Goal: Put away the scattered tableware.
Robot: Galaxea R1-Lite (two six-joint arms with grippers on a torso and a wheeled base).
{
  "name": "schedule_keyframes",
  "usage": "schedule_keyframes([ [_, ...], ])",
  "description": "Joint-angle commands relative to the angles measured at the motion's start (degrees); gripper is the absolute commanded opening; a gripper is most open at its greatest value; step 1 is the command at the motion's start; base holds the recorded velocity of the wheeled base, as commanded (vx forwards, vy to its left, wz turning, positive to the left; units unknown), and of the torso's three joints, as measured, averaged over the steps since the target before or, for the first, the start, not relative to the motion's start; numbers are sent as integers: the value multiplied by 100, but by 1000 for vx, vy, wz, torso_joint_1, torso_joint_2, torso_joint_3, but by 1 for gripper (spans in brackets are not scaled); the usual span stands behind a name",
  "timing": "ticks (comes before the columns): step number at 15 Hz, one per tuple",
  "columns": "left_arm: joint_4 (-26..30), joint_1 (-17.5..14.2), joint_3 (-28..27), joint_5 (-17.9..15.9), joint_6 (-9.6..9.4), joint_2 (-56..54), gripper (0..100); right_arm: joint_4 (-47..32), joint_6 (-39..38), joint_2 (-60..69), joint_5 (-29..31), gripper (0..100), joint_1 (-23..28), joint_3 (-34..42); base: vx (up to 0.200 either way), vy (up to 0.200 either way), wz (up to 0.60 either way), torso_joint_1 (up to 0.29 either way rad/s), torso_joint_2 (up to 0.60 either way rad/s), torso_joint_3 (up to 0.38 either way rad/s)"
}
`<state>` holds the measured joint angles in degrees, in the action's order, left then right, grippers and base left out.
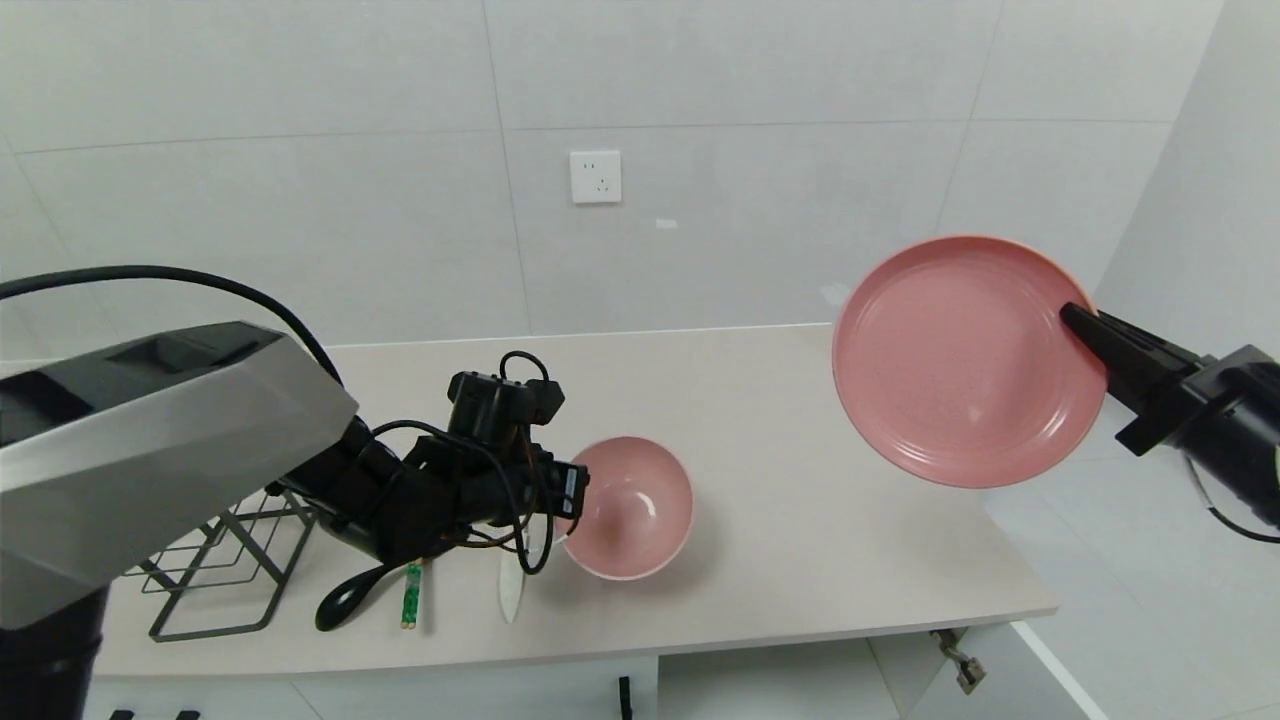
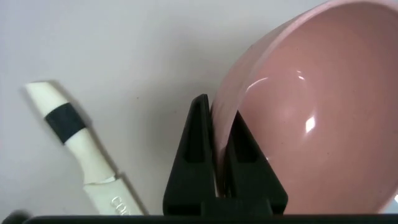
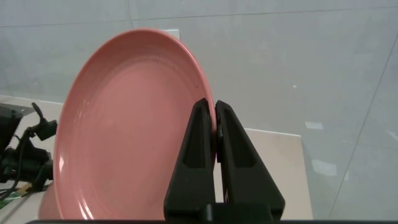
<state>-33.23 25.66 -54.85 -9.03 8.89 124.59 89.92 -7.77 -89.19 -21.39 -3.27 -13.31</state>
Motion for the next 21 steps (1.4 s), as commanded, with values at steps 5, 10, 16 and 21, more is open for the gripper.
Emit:
schedule_keyframes([
  [5,-43,-123,2285,-169,8,-3195,0,8,-67,77,21,0,-412,-172,0,0,0,0,0,0],
  [10,-140,-255,3322,-670,359,-5384,0,8,-50,182,540,0,-1308,-57,0,0,0,0,0,0],
  [16,379,-545,4245,-951,746,-6983,0,8,29,-73,839,0,-1853,329,0,0,0,0,0,0],
  [21,80,-615,4377,-969,614,-7080,0,8,759,-275,1076,0,-1835,303,-40,0,0,0,2,1],
])
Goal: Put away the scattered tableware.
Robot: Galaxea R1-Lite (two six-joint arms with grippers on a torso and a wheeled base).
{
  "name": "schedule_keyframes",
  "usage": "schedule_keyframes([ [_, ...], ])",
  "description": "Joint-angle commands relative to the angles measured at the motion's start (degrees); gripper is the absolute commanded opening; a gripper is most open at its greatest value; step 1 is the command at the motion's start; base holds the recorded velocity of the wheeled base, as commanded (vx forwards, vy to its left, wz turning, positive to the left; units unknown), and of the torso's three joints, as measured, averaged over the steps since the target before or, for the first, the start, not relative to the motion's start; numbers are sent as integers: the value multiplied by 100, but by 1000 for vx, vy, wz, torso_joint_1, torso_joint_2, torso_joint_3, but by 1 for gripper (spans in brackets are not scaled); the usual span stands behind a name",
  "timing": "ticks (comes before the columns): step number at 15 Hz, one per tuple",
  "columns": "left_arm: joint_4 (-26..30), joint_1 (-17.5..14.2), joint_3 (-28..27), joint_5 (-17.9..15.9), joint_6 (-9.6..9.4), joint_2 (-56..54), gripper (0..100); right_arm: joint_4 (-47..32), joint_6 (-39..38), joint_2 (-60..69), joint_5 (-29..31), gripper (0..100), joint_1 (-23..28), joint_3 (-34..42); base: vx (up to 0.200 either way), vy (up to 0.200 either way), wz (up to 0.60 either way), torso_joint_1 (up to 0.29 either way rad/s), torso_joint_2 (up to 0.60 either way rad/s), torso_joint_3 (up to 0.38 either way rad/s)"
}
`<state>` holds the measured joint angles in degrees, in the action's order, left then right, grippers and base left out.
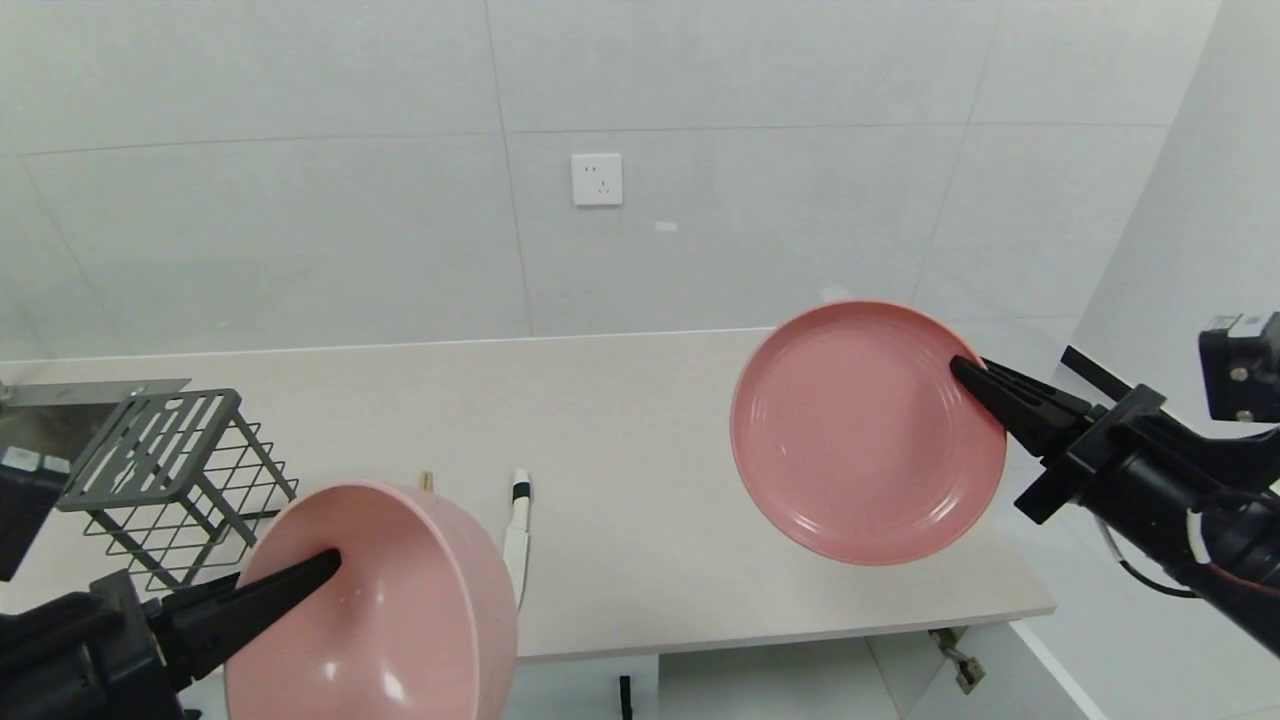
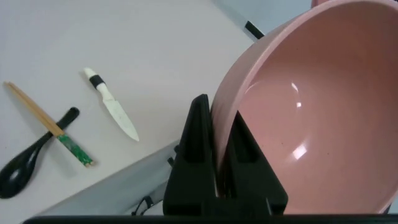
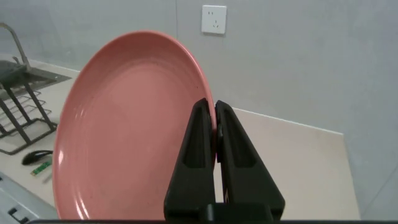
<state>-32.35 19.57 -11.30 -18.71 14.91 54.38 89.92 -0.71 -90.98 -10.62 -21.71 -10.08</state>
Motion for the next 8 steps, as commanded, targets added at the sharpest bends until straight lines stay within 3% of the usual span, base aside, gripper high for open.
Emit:
schedule_keyframes([
  [1,-25,3,84,-1,-67,-59,0,8,62,-87,-2,0,9,-29,-200,0,0,7,2,2],
  [4,-69,-14,163,34,-647,-112,0,8,53,-104,-2,0,106,-55,-200,0,0,15,10,1],
  [7,-69,-14,154,34,-682,-209,0,8,62,-166,-2,0,115,-47,-200,0,0,-10,-2,2],
  [8,-69,-23,146,34,-682,-200,0,8,62,-166,-2,0,123,-47,0,0,0,0,0,0],
])
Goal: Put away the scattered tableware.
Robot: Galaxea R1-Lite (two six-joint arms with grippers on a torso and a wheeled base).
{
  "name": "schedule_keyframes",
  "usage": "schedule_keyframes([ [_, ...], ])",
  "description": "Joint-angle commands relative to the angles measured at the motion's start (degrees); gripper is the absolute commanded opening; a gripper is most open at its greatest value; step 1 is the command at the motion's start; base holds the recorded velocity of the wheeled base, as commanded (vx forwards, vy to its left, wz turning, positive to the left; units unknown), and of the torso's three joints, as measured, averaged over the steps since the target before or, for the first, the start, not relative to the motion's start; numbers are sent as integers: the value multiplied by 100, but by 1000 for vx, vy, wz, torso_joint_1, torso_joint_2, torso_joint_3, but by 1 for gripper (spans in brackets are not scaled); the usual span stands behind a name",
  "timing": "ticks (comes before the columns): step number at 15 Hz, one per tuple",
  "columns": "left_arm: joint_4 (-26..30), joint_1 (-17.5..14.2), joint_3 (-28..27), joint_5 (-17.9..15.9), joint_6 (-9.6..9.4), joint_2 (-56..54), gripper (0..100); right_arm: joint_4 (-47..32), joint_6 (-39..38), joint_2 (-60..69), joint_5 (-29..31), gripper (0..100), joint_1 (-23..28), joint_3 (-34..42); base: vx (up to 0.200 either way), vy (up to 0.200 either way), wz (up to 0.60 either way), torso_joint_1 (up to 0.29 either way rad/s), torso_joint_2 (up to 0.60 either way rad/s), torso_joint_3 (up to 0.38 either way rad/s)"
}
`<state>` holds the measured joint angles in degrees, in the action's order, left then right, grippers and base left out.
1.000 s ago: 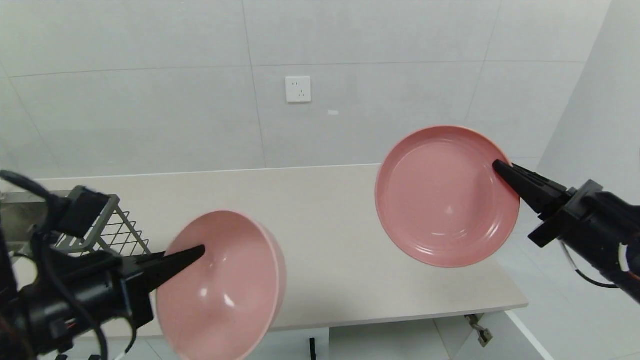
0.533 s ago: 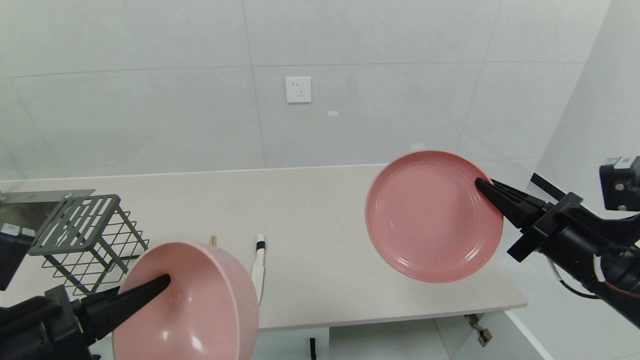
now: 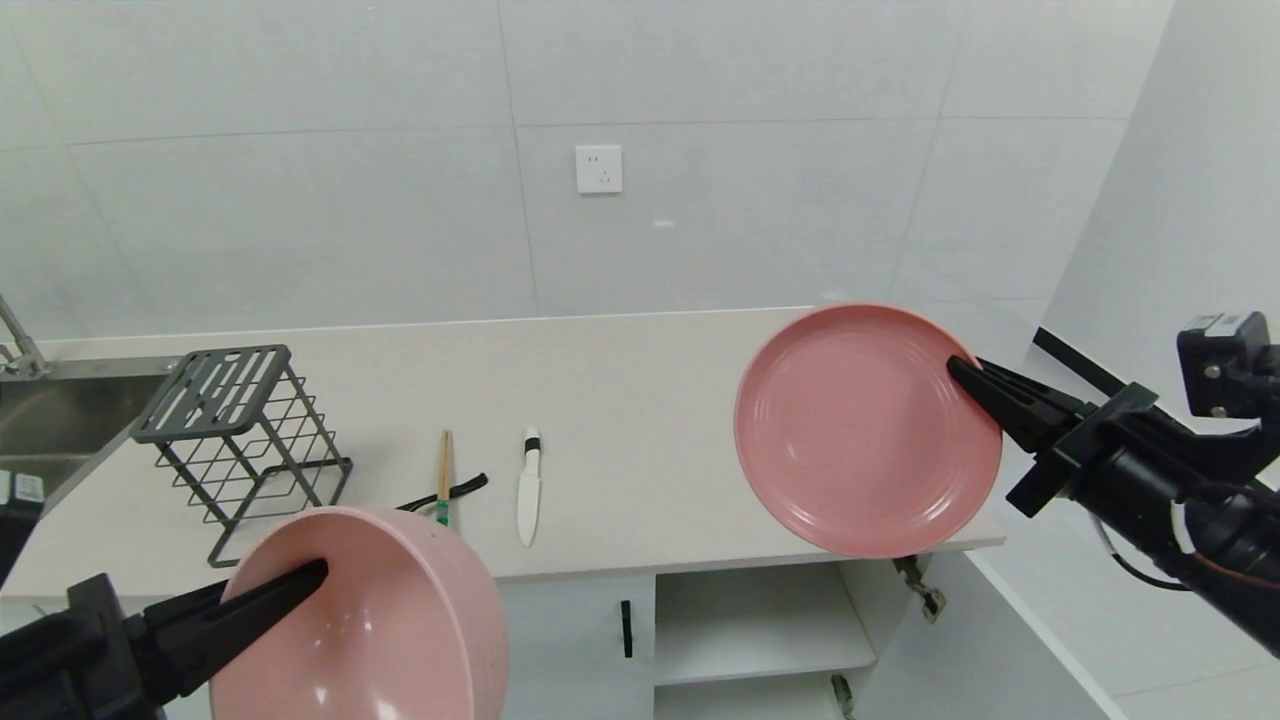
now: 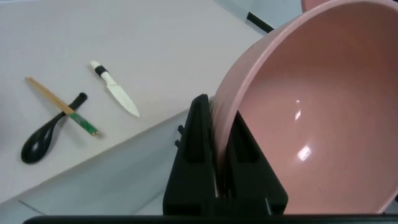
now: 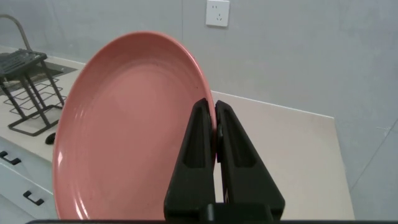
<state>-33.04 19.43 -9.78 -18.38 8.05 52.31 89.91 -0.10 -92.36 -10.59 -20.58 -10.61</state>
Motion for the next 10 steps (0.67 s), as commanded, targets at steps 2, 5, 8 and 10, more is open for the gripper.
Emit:
schedule_keyframes([
  [2,-19,-10,-121,1,-14,51,0,9,1,-19,-4,0,19,-3,0,0,0,0,0,0],
  [5,-36,-1,-587,-7,-40,403,0,9,10,-46,-4,0,-8,6,0,0,0,0,0,0],
  [8,-54,-18,-604,1,-145,640,0,9,19,-37,-4,0,1,6,0,0,0,0,0,0],
  [10,-203,-150,-613,10,-330,684,0,9,19,-37,-4,0,-16,23,0,0,0,0,0,0],
])
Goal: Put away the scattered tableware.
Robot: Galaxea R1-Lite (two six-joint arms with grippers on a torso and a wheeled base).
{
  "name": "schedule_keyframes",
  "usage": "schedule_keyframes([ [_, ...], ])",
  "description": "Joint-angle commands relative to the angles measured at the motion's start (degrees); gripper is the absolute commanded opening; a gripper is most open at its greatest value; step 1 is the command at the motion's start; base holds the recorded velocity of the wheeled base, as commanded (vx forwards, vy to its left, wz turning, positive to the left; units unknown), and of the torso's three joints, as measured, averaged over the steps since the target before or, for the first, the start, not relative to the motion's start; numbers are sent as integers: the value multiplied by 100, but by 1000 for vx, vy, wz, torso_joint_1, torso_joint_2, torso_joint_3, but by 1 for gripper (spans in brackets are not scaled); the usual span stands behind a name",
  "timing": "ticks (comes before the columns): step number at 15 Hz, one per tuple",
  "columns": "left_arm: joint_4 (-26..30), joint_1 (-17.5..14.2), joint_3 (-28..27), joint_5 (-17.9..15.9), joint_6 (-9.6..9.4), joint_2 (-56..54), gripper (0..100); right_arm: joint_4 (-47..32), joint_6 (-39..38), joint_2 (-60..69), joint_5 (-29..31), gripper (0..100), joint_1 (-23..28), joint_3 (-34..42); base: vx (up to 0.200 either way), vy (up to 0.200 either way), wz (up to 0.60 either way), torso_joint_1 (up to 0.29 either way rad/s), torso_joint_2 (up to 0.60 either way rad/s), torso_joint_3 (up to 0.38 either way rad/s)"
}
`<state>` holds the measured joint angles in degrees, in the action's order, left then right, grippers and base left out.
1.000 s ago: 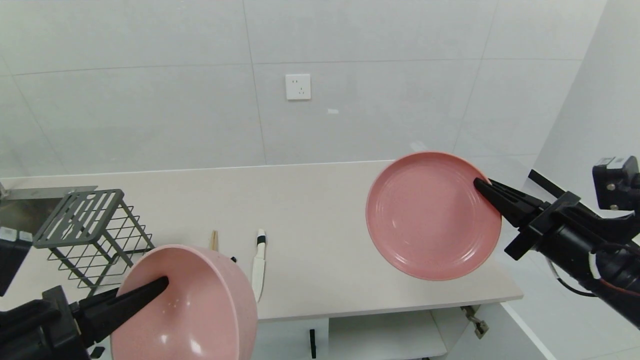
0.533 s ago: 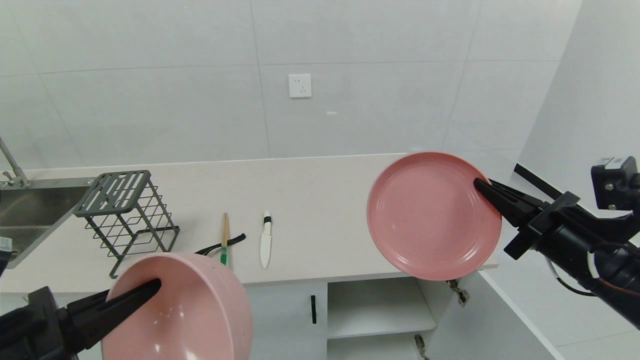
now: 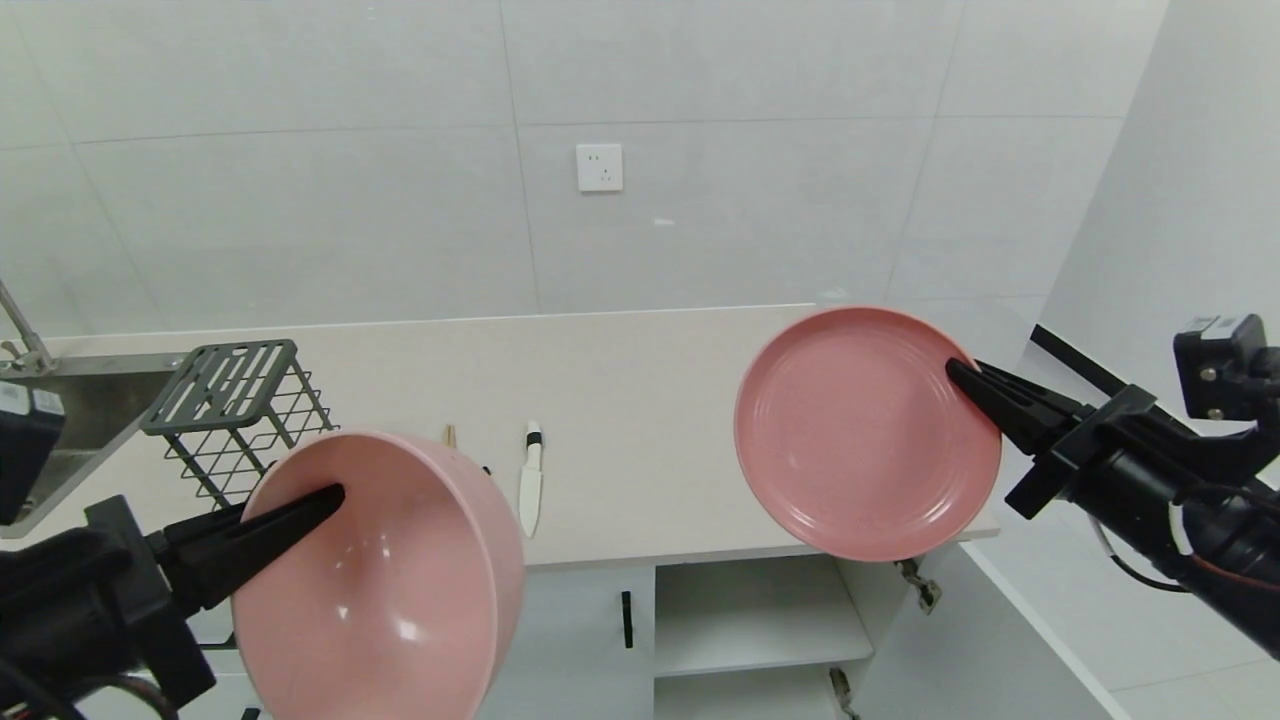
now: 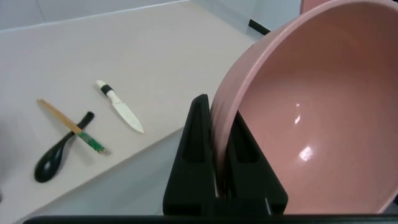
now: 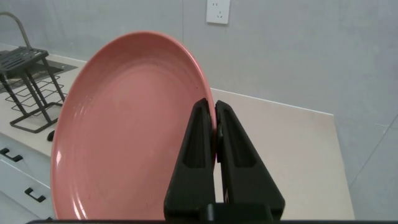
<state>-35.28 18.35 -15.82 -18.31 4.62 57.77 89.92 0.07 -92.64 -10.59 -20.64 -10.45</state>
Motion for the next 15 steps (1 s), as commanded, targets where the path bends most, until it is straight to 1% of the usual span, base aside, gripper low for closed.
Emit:
schedule_keyframes([
  [1,-401,-51,-175,-6,-102,472,0,8,1,-9,-4,0,-46,-10,0,0,0,0,0,0],
  [2,-541,-15,-272,-6,-154,736,0,8,1,-18,-4,0,-63,-1,0,0,0,0,0,0],
  [3,-823,169,-281,29,-629,1263,0,8,19,-18,-4,0,-125,25,0,0,0,0,0,0],
  [4,-1025,345,-44,56,-770,1368,0,8,19,-9,-4,0,-125,25,0,0,0,0,0,0],
  [5,-1350,582,317,56,-726,1333,0,8,19,0,-4,0,-125,25,0,0,0,0,0,0],
  [6,-1675,609,449,91,-761,1342,0,8,19,9,-4,0,-125,-10,0,0,0,0,0,0],
  [7,-1807,600,449,144,-761,1342,0,8,19,18,-4,0,-133,-19,0,0,0,0,0,0],
  [8,-1939,609,449,469,-770,1342,0,8,19,44,-13,0,-142,-19,0,0,0,-119,242,110],
  [9,-1939,661,457,671,-831,1342,0,8,19,88,-13,0,-151,-10,0,0,0,-168,315,154],
  [10,-1939,670,457,697,-866,1333,0,8,19,105,-13,0,-177,-10,0,0,0,-154,334,144],
  [12,-1948,670,492,706,-805,1307,0,8,28,105,-4,0,-230,16,0,0,0,-23,52,25],
  [13,-1948,670,580,706,-805,1254,0,8,28,105,-4,0,-256,25,0,0,0,0,0,0],
  [14,-1948,714,651,697,-796,1210,0,8,28,97,-4,0,-450,52,0,0,0,-119,271,134],
  [15,-1948,732,651,697,-796,1210,0,8,28,88,-4,0,-485,60,0,0,0,-85,183,85],
])
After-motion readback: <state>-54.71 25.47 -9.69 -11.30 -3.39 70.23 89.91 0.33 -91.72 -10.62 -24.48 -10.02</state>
